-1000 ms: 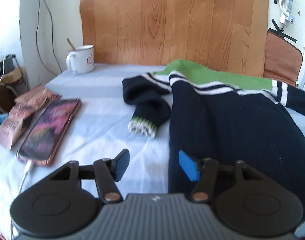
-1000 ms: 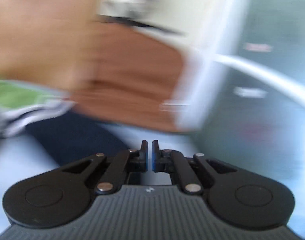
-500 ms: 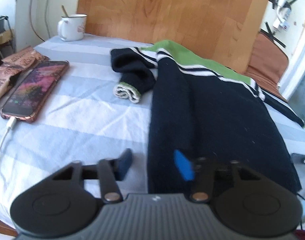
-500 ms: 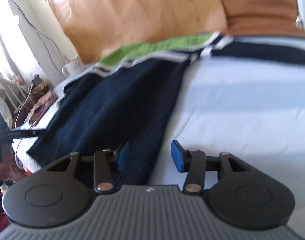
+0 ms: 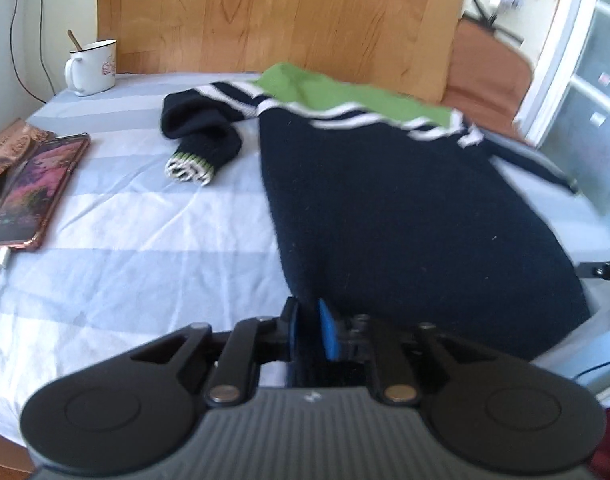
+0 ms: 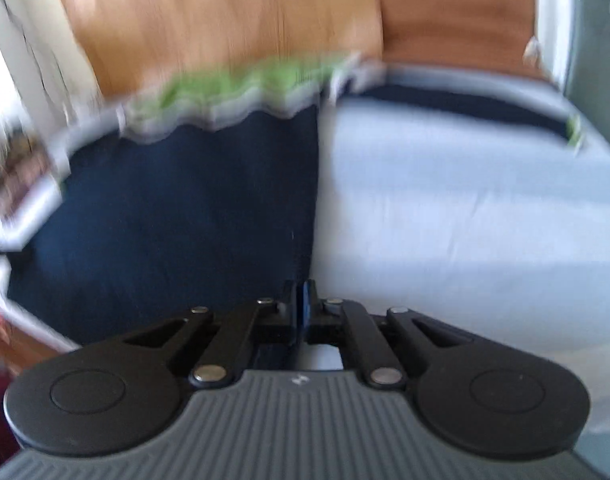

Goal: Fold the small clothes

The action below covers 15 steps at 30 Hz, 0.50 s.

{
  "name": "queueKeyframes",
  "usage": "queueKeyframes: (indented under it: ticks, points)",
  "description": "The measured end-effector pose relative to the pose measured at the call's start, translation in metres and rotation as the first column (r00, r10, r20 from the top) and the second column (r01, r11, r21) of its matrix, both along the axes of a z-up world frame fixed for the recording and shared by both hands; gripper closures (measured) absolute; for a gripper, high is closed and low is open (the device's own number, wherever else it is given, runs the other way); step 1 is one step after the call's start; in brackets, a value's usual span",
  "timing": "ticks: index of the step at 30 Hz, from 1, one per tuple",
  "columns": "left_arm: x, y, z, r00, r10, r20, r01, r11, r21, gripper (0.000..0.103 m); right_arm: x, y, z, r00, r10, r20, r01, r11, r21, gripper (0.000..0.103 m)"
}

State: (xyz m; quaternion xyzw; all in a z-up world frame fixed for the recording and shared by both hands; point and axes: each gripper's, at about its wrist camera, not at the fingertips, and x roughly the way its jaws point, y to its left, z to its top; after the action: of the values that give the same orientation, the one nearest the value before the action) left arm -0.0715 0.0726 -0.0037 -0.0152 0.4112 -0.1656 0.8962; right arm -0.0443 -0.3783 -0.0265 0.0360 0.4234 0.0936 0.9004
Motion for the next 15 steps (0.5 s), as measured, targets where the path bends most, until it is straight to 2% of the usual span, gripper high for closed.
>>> queueKeyframes:
  ticks: [2, 4, 5, 6, 7, 8, 11, 13, 14, 15]
  points:
    - [0.005, 0.013, 0.004, 1.0, 0.025, 0.006, -0.025, 0.998, -0.051, 0.083, 0.006, 0.002, 0.011, 0.999, -0.004, 0.051, 0.006, 0.999, -0.033, 0.089]
    - [0.015, 0.029, 0.013, 0.995, 0.089, 0.041, -0.085, 0.993, -0.078, 0.078, 0.011, 0.003, 0.034, 0.991, -0.001, 0.136, 0.003, 1.0, -0.013, 0.086]
    - [0.022, 0.036, 0.016, 0.989, 0.134, 0.066, -0.129, 0.989, -0.075, 0.075, 0.012, 0.001, 0.045, 0.985, 0.005, 0.171, -0.004, 1.0, -0.003, 0.079]
    - [0.032, 0.043, 0.019, 0.981, 0.179, 0.079, -0.173, 0.982, -0.073, 0.067, 0.017, 0.004, 0.055, 0.98, 0.015, 0.199, -0.015, 1.0, -0.002, 0.071]
    - [0.045, 0.048, 0.02, 0.971, 0.225, 0.079, -0.219, 0.973, -0.075, 0.059, 0.022, 0.01, 0.06, 0.974, 0.031, 0.224, -0.03, 1.0, -0.008, 0.069]
    - [0.058, 0.054, 0.019, 0.962, 0.266, 0.07, -0.26, 0.962, -0.082, 0.057, 0.029, 0.017, 0.066, 0.969, 0.047, 0.242, -0.045, 0.999, -0.015, 0.069]
    - [0.094, 0.06, 0.012, 0.947, 0.319, 0.036, -0.314, 0.943, -0.109, 0.05, 0.055, 0.05, 0.071, 0.962, 0.128, 0.242, -0.134, 0.991, 0.01, 0.069]
    - [0.111, 0.054, 0.008, 0.952, 0.303, 0.041, -0.297, 0.948, -0.119, 0.036, 0.075, 0.08, 0.074, 0.95, 0.211, 0.231, -0.221, 0.975, 0.019, 0.068]
    - [0.118, 0.051, 0.005, 0.955, 0.291, 0.053, -0.283, 0.952, -0.119, 0.035, 0.083, 0.096, 0.078, 0.94, 0.251, 0.229, -0.261, 0.965, 0.014, 0.068]
    - [0.124, 0.046, 0.001, 0.957, 0.283, 0.067, -0.275, 0.956, -0.105, 0.042, 0.094, 0.114, 0.08, 0.929, 0.291, 0.228, -0.3, 0.954, 0.004, 0.068]
